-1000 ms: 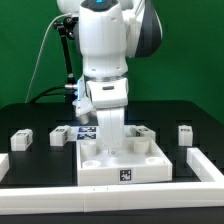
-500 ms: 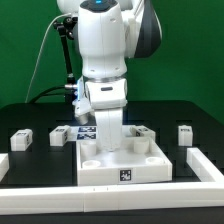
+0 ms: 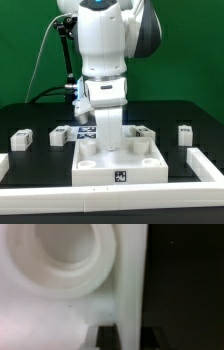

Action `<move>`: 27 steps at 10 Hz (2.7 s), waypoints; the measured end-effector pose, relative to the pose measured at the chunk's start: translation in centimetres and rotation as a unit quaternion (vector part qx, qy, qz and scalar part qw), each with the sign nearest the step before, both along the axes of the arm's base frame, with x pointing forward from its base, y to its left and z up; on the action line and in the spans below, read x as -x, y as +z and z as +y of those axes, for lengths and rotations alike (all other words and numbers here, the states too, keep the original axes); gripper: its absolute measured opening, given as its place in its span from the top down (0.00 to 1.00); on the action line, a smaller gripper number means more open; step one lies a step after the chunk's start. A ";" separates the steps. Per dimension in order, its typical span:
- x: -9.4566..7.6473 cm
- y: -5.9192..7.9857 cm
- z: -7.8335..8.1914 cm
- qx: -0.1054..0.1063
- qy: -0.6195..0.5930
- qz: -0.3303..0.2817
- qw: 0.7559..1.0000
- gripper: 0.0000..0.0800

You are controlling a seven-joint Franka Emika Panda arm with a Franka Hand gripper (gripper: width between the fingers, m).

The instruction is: Assemble one leg

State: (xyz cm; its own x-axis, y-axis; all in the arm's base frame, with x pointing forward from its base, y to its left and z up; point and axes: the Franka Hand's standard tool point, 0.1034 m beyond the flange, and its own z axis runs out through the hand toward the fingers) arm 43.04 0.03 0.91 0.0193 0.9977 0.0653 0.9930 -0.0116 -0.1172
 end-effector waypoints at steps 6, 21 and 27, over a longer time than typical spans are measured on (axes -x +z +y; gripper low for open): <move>-1.2 -0.1 4.6 -0.006 -0.004 -0.005 1.000 0.91; -4.9 -0.2 5.8 -0.012 -0.006 -0.024 1.000 0.22; -3.9 2.0 6.4 0.000 -0.039 -0.031 0.999 0.19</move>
Offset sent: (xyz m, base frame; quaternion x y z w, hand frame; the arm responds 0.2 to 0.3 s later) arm 0.0084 0.0376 -0.0042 0.0157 -0.0026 -0.0054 0.9999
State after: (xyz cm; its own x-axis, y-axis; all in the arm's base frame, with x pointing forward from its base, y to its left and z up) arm 46.93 6.47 2.88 0.0921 0.9933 0.0695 0.9946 -0.0883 -0.0552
